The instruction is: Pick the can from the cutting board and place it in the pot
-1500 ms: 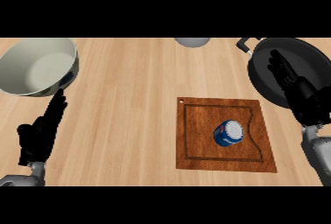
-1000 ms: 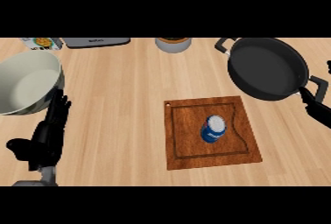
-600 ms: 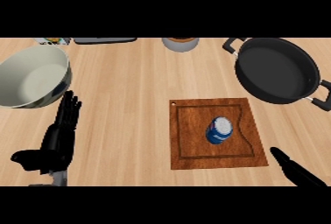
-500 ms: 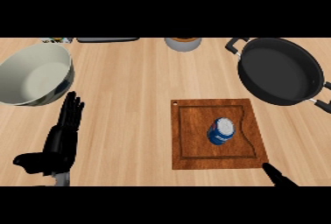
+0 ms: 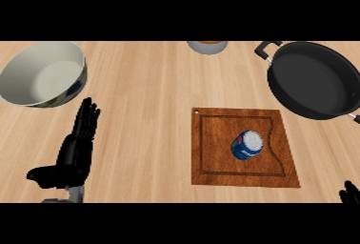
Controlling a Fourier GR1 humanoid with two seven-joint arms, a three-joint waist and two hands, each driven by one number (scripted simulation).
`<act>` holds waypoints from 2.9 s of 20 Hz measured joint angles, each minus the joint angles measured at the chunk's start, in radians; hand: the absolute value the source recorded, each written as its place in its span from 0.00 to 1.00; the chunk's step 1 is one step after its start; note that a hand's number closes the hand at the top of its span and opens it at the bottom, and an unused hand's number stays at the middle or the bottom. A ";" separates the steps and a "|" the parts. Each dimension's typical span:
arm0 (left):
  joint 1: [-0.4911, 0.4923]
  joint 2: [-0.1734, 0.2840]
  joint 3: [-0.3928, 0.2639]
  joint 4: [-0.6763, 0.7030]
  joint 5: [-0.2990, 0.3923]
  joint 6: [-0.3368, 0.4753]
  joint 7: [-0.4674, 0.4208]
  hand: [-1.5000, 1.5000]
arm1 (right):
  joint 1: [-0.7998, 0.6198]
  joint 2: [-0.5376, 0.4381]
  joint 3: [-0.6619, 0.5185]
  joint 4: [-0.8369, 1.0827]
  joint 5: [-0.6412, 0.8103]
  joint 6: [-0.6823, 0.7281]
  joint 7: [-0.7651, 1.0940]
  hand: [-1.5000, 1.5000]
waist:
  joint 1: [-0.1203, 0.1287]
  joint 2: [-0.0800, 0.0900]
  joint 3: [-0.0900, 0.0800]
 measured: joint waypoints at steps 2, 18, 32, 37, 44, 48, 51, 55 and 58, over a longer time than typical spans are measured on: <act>-0.008 -0.002 -0.005 -0.002 -0.004 -0.002 0.001 0.50 | 0.017 0.008 0.022 -0.024 0.096 0.052 0.108 0.00 | 0.011 0.003 0.000; -0.024 -0.019 0.022 0.035 -0.017 -0.030 -0.002 0.50 | -0.402 0.246 0.187 0.144 0.542 0.468 0.745 0.00 | 0.016 -0.006 0.005; -0.018 -0.073 0.049 0.028 -0.065 -0.057 0.008 0.50 | -0.566 0.253 0.134 0.361 0.495 0.437 0.774 0.00 | 0.011 -0.008 0.006; -0.001 -0.086 0.046 -0.009 -0.085 -0.061 0.032 0.50 | -0.590 0.253 0.130 0.419 0.490 0.395 0.777 0.00 | 0.011 -0.009 0.006; -0.018 -0.080 0.087 0.019 -0.074 -0.092 0.024 0.50 | -0.640 0.218 0.081 0.507 0.501 0.288 0.682 1.00 | 0.011 -0.013 0.002; -0.026 -0.093 0.092 0.027 -0.088 -0.089 0.024 0.50 | -0.638 0.214 0.085 0.489 0.541 0.246 0.665 1.00 | 0.010 -0.013 0.003; -0.021 -0.100 0.097 0.035 -0.094 -0.095 0.012 0.50 | -0.667 0.211 0.065 0.510 0.555 0.234 0.654 1.00 | 0.011 -0.013 0.003; -0.030 -0.109 0.095 0.023 -0.106 -0.097 0.029 0.50 | -0.679 0.220 0.065 0.513 0.593 0.214 0.654 1.00 | 0.010 -0.012 0.003; -0.026 -0.106 0.096 0.019 -0.102 -0.112 0.024 0.50 | -0.776 0.236 0.014 0.579 0.609 0.230 0.724 1.00 | 0.023 -0.008 0.004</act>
